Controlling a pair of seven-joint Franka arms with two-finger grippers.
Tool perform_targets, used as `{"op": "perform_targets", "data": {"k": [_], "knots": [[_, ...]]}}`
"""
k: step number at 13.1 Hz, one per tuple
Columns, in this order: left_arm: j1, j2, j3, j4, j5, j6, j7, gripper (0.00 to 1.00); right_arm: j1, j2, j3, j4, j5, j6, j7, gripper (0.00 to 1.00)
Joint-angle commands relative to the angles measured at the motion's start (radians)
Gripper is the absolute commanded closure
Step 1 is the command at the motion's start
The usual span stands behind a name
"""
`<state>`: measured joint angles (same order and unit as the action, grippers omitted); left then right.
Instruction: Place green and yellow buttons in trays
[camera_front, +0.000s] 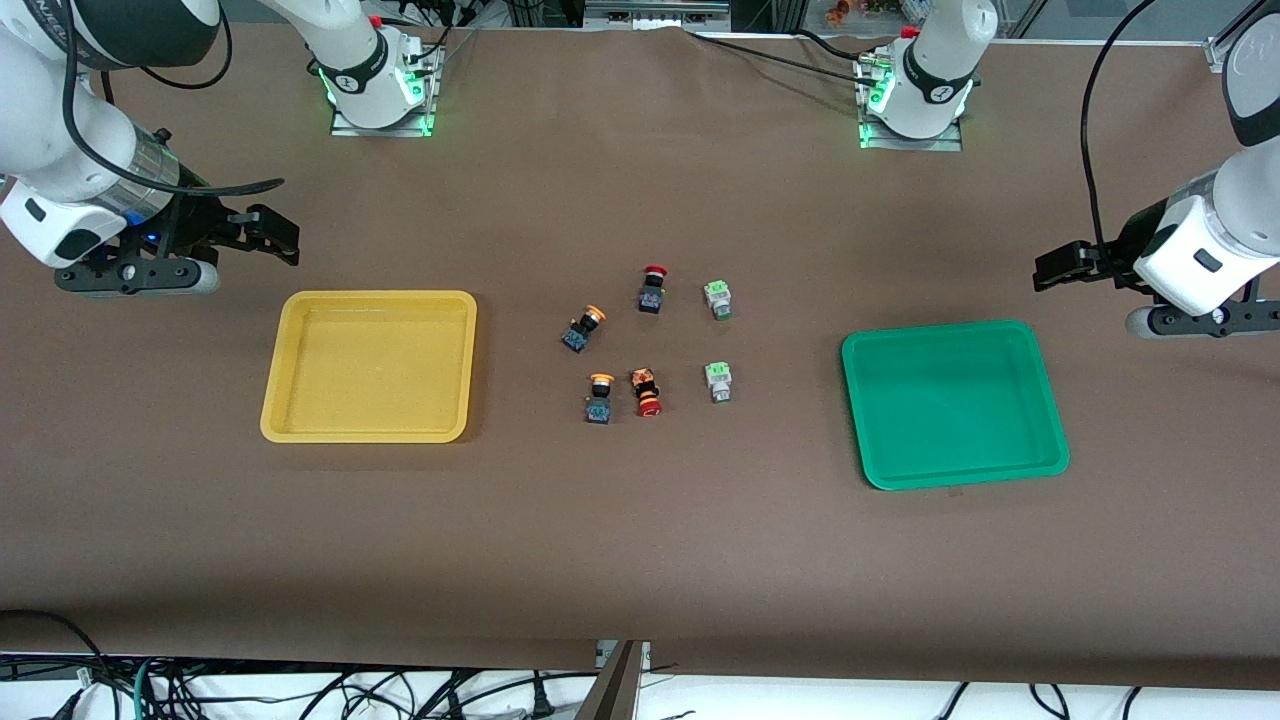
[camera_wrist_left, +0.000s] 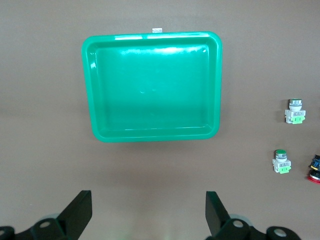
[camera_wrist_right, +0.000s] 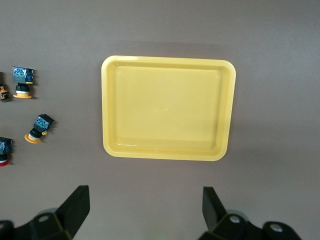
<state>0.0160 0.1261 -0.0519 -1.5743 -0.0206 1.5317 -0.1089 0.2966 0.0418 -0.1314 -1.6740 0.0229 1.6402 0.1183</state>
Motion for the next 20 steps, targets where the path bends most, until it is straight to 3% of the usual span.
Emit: {"op": "perform_targets", "data": {"k": [1,20], "knots": [[0.004,0.020,0.000,0.048,0.014,-0.008,0.023,0.00,0.003,-0.005,-0.004,-0.001,-0.005,0.010,0.003,0.00],[0.012,0.030,0.000,0.066,0.007,-0.008,0.008,0.00,0.001,-0.002,-0.013,-0.004,0.000,-0.002,-0.012,0.00]]}}
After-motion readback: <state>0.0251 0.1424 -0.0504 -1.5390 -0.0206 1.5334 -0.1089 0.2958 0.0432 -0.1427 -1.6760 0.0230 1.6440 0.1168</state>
